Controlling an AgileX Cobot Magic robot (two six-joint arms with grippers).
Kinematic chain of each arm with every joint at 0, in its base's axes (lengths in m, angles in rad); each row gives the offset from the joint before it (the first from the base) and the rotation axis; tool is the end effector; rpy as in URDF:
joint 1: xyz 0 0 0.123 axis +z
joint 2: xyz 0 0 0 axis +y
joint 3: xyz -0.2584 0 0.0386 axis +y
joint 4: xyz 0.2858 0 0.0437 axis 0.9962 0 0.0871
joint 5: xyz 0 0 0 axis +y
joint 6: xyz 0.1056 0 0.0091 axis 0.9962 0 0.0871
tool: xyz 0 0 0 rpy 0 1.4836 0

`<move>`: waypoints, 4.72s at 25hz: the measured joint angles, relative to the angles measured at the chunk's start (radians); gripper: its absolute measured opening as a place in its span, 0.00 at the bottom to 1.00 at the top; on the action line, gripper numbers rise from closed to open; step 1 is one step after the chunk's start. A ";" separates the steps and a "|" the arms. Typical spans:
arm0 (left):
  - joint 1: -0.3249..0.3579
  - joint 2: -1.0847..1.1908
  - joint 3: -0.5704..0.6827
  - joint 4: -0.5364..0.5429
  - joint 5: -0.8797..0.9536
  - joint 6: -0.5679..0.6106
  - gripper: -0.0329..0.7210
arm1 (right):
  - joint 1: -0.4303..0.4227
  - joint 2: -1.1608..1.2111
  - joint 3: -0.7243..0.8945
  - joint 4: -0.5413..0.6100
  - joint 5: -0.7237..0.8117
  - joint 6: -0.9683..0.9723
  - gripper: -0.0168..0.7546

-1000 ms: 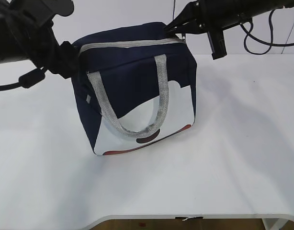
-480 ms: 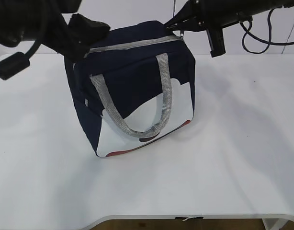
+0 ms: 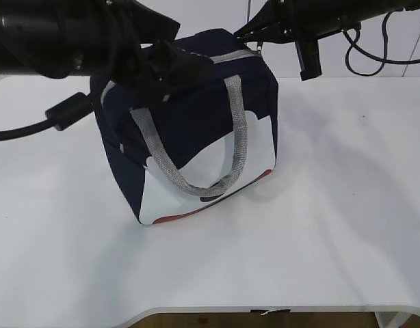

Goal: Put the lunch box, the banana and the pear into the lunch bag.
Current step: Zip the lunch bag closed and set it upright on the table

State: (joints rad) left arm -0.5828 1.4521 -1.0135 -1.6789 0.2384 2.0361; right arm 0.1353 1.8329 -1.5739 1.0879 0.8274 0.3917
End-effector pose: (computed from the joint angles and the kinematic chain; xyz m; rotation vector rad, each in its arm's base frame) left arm 0.3057 -0.2315 0.2695 1.0015 1.6199 -0.3799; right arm 0.4426 0.1301 0.2836 0.9738 2.3044 1.5004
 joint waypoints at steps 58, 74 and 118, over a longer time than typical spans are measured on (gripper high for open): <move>-0.006 0.093 -0.002 0.301 -0.055 -0.143 0.03 | -0.085 0.039 0.093 0.137 -0.028 0.104 0.03; -0.006 0.091 0.000 0.301 -0.074 -0.143 0.03 | -0.091 0.119 0.376 0.676 -0.094 -0.308 0.03; -0.008 0.091 0.002 0.301 -0.141 -0.143 0.03 | -0.144 0.174 0.414 0.714 0.283 -0.972 0.78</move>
State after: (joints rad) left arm -0.5907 1.5431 -1.0119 -1.3783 0.0970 1.8932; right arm -0.0087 2.0073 -1.1600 1.8018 1.1100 -0.5806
